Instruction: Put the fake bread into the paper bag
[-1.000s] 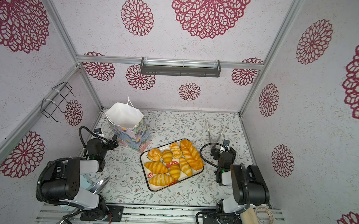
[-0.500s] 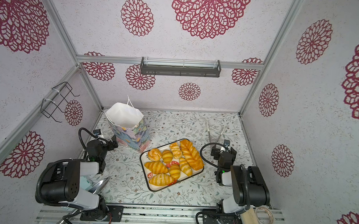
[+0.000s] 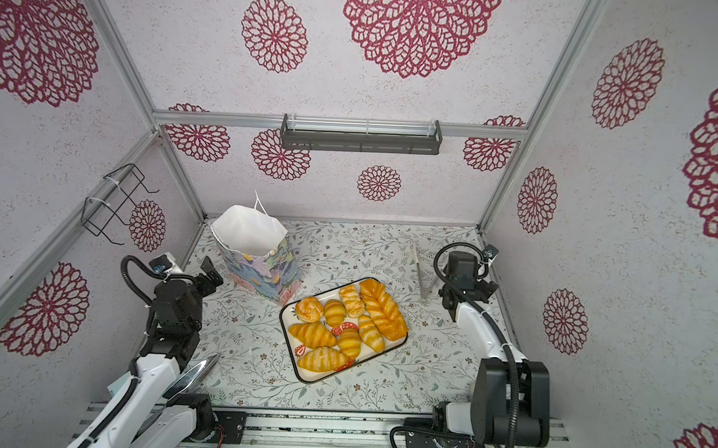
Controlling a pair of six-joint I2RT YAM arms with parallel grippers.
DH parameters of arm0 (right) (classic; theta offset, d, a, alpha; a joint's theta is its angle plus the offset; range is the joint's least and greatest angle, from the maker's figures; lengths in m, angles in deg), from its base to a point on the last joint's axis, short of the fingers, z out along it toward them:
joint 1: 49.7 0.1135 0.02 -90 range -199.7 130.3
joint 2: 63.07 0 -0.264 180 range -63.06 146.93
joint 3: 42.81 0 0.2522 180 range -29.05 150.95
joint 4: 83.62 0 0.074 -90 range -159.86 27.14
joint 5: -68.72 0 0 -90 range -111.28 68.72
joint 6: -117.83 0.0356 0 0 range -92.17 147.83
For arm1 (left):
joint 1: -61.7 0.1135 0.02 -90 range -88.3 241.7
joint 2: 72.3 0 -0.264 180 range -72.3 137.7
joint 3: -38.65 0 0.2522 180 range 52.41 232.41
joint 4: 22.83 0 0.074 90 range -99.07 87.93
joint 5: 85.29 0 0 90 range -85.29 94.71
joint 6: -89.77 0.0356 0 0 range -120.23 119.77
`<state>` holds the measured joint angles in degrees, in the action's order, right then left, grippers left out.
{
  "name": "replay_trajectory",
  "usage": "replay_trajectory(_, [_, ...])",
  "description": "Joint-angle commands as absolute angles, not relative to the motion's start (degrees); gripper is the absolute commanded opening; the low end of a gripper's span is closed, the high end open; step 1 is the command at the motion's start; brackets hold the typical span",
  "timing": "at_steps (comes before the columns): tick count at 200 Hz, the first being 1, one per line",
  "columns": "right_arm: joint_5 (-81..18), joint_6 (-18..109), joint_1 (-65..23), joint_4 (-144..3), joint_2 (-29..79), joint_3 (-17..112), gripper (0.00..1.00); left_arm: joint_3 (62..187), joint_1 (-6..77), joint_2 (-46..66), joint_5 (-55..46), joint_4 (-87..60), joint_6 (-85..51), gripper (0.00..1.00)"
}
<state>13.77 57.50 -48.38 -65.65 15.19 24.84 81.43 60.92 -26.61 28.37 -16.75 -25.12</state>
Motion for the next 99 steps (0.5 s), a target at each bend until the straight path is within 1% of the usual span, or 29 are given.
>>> replay_trajectory(1, [12.7,63.1,-48.3,-44.8,16.6,30.2,0.99,85.0,60.5,-33.4,28.2,0.9,-35.3,0.97])
replay_trajectory(20, [7.6,58.6,-48.3,-45.9,15.1,29.7,0.99,87.5,60.1,-37.6,23.2,7.6,-35.5,0.97])
replay_trajectory(35, [3.1,56.6,-48.2,-46.2,14.4,29.7,0.99,89.7,59.4,-38.9,17.4,13.1,-34.5,0.97])
replay_trajectory(54, [-2.8,55.3,-48.3,-45.9,15.0,30.7,0.99,91.8,57.2,-39.3,13.1,18.8,-36.1,0.97])
replay_trajectory(69, [-5.9,55.0,-48.1,-45.0,16.3,31.8,0.99,93.1,55.2,-39.7,12.1,22.8,-36.8,0.97])
replay_trajectory(99, [-8.8,53.9,-47.8,-45.5,19.2,32.4,0.99,93.3,53.0,-39.8,10.0,25.2,-37.2,0.97])
